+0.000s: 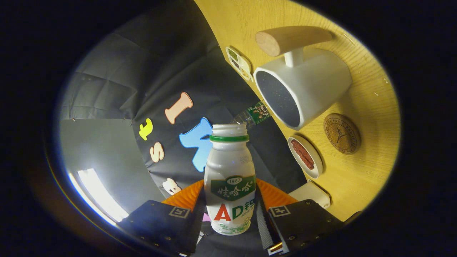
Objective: Take the bottle from table, then pour the juice into the cup, finally place the bottle on the coaster
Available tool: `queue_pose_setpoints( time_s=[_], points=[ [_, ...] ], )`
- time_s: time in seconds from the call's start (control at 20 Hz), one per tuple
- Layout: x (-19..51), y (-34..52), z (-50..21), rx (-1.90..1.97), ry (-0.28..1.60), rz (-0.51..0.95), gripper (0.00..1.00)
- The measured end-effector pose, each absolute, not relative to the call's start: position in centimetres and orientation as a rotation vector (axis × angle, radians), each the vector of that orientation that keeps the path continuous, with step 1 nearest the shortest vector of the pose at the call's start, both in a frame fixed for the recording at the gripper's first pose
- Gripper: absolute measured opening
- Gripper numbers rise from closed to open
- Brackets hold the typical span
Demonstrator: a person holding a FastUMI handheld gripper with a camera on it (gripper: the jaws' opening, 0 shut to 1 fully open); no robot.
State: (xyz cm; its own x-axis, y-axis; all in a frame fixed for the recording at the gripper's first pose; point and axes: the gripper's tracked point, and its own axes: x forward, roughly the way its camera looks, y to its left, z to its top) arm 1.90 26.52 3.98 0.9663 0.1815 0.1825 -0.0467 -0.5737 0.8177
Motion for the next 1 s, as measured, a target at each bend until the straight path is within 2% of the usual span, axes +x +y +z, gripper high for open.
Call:
queue_pose_setpoints(
  time_s=[1.0],
  points=[
    [1.8,26.9,2.6,2.094,0.113,0.299,0.66]
  ],
)
